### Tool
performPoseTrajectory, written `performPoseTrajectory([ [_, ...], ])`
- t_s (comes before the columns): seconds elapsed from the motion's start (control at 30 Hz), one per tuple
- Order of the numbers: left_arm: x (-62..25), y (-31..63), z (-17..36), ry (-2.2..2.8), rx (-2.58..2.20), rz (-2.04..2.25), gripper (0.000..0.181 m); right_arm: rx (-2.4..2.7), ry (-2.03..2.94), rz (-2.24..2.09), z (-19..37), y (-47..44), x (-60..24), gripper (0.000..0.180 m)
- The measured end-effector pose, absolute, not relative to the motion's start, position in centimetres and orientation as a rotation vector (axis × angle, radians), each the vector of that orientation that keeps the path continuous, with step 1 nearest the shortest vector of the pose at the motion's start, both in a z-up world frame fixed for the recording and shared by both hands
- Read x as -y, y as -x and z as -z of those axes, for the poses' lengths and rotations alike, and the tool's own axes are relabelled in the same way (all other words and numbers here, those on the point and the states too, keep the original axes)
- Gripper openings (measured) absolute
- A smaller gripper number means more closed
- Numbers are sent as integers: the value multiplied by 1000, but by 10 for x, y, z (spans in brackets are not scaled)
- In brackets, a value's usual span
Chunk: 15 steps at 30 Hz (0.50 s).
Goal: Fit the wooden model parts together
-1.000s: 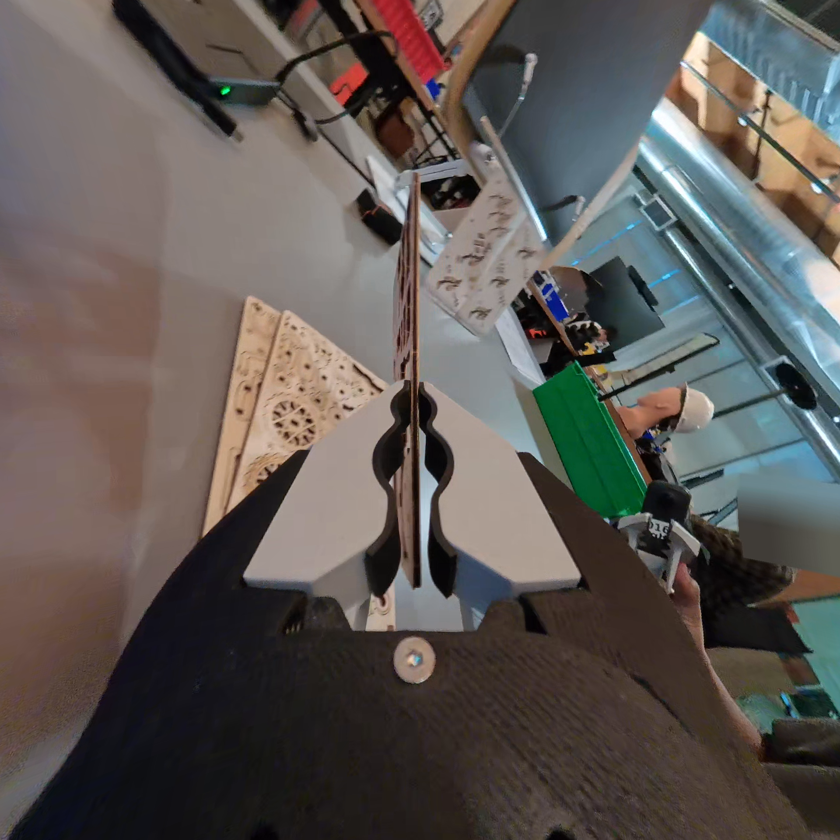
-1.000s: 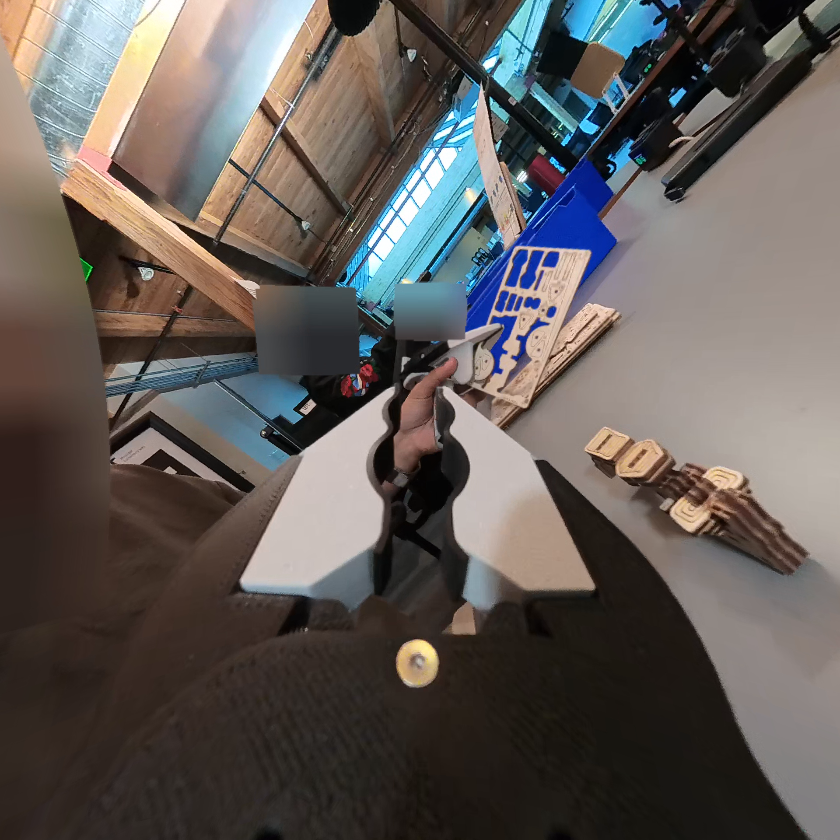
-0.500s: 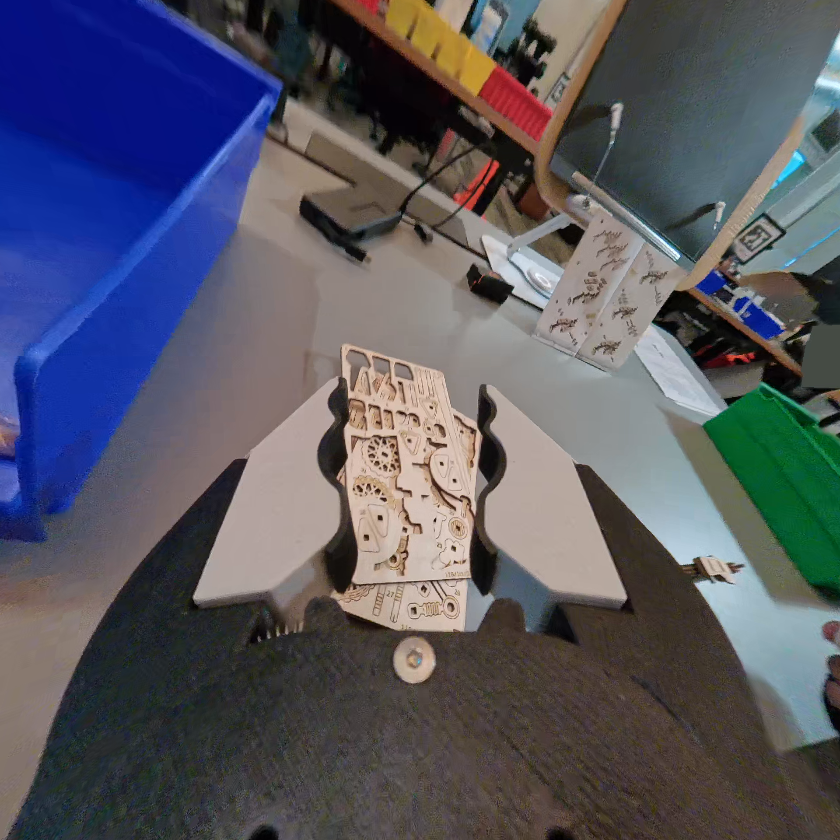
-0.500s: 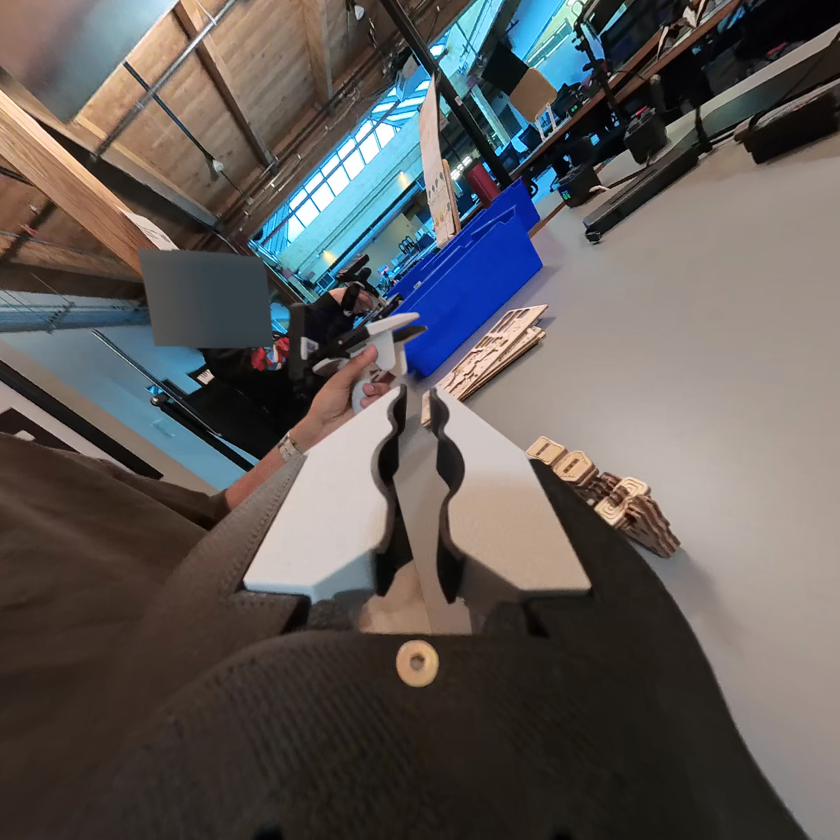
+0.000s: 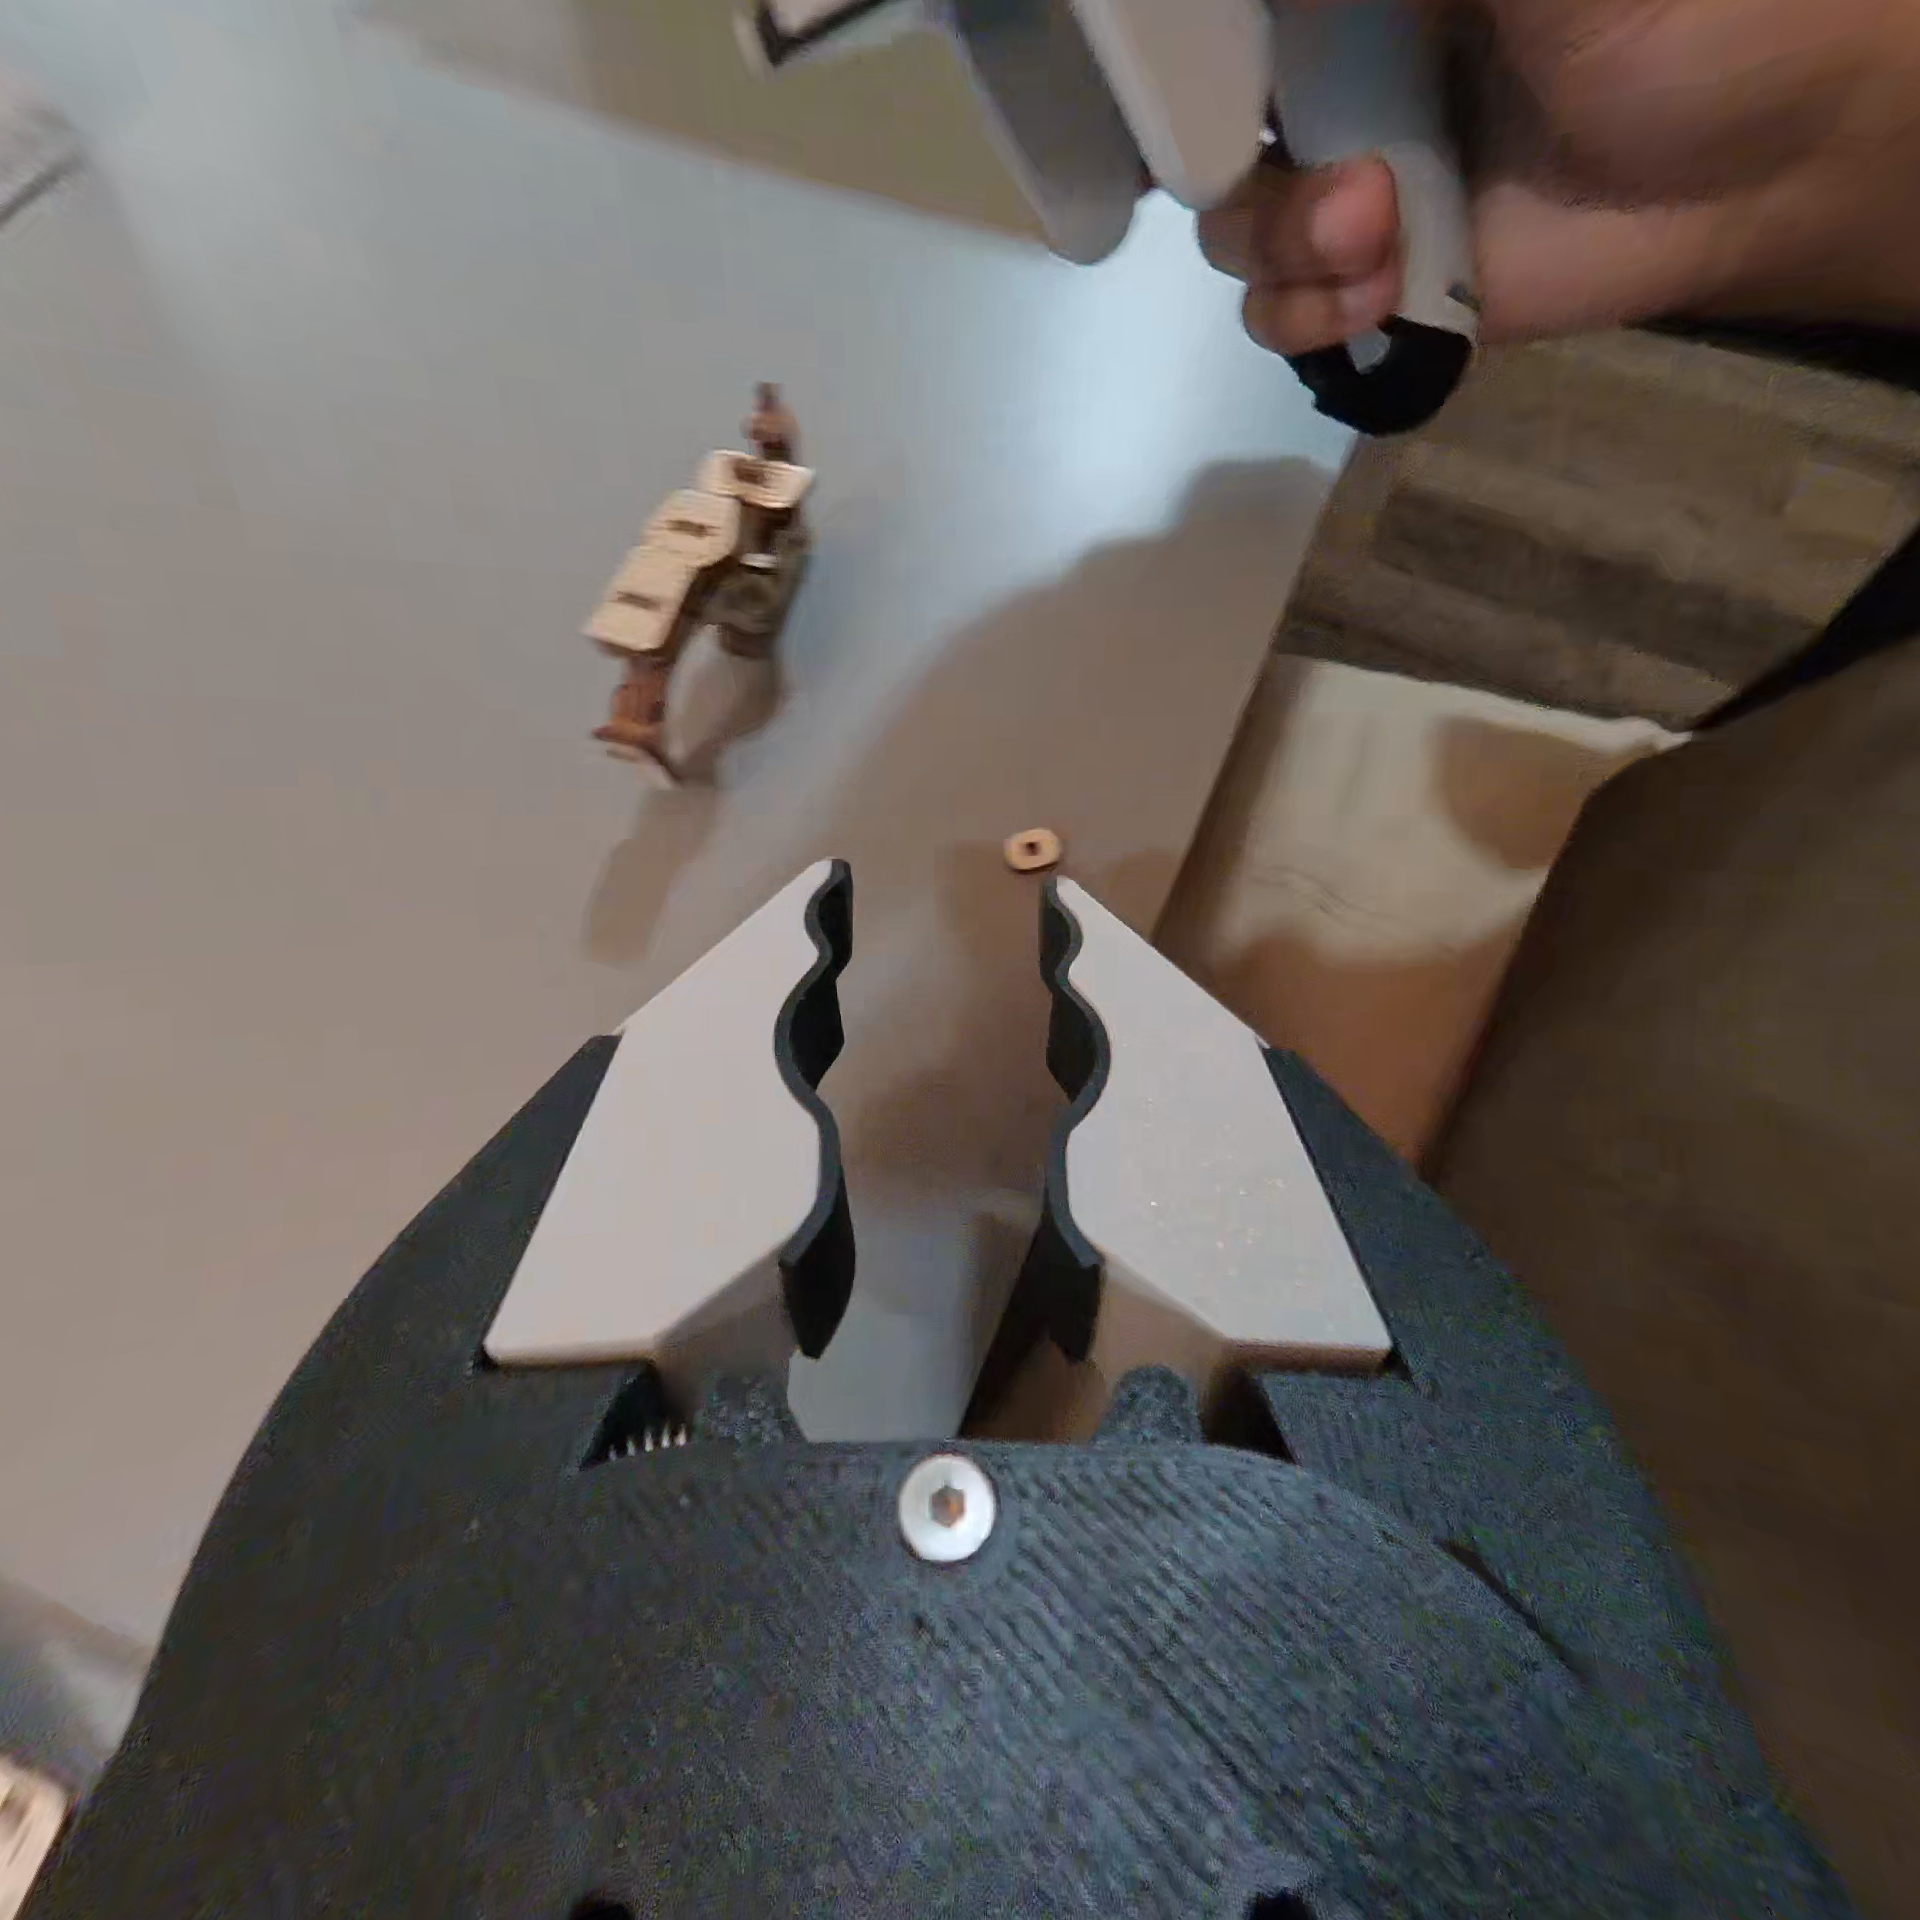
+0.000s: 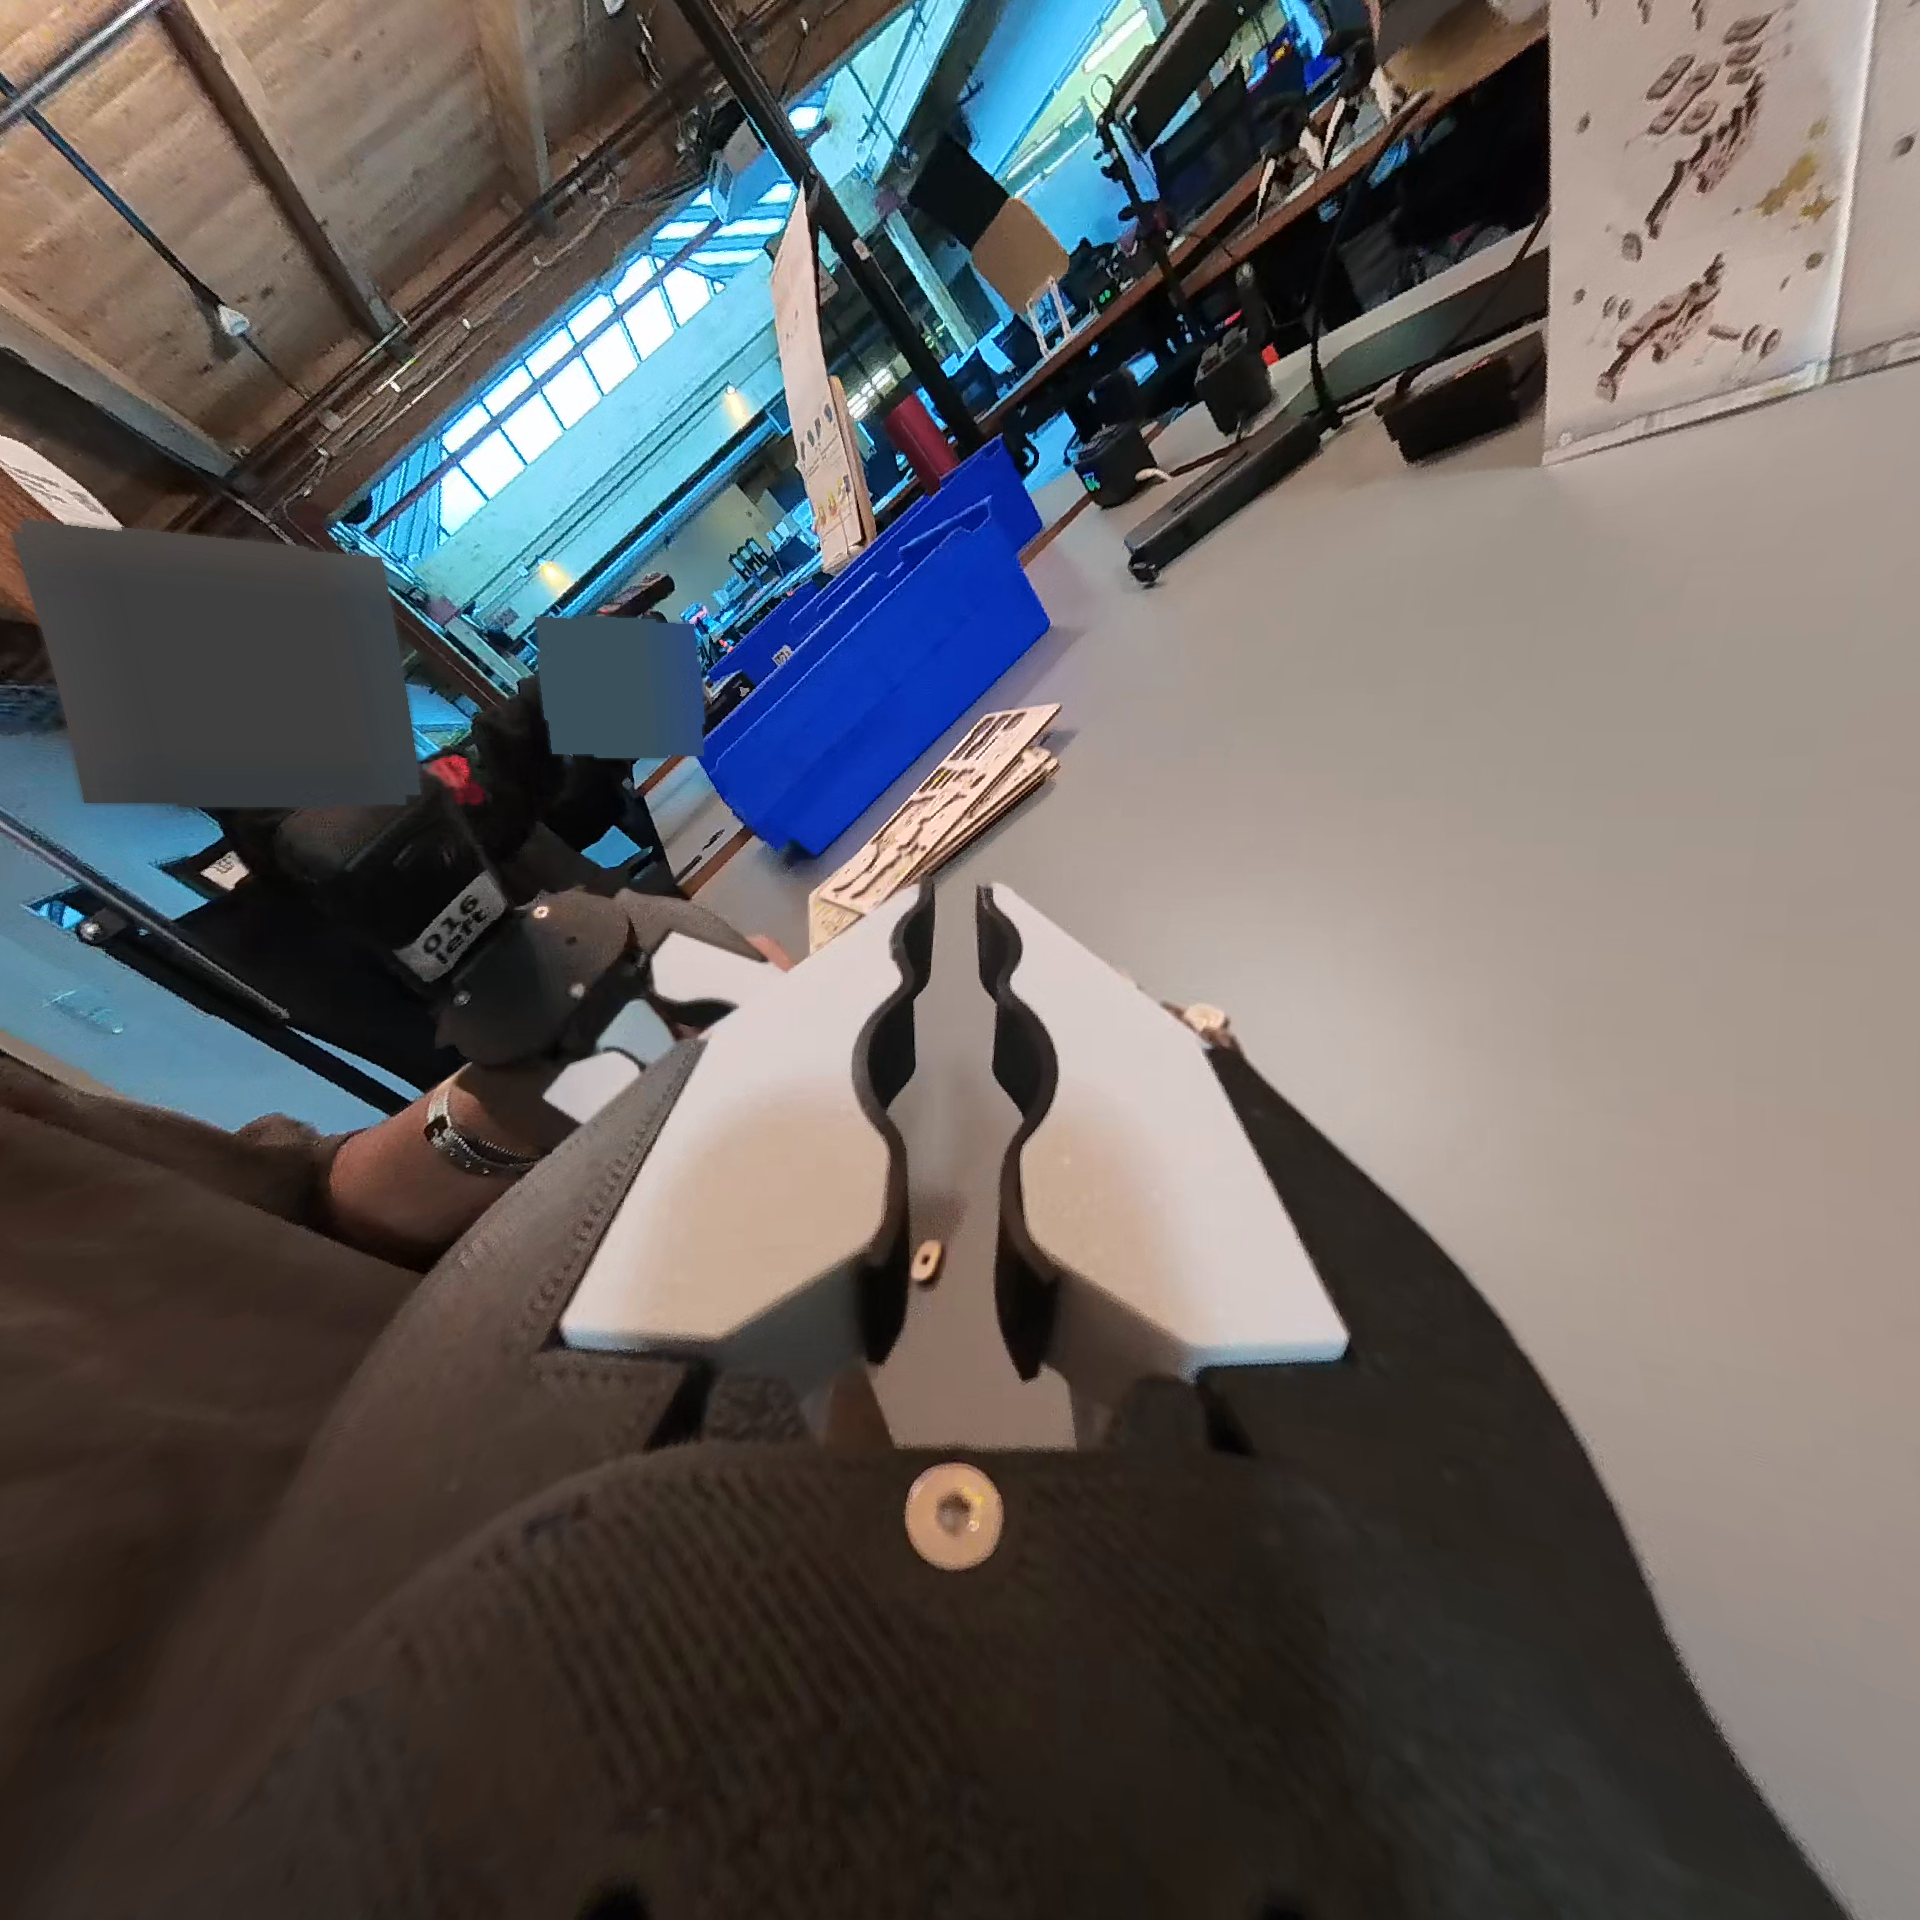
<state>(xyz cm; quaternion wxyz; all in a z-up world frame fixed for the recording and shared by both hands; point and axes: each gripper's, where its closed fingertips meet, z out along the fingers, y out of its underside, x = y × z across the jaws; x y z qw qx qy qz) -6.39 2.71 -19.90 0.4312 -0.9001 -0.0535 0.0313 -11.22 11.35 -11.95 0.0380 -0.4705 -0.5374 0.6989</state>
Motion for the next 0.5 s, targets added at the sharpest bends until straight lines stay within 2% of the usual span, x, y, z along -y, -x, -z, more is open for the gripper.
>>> performPoseTrajectory([
  [0.27,-50,49,219,2337,60,75,29,1621,1492,-2098,127,87,-122,8],
  [0.5,-55,54,225,2418,34,112,14,1503,1550,-2088,127,71,-146,8],
])
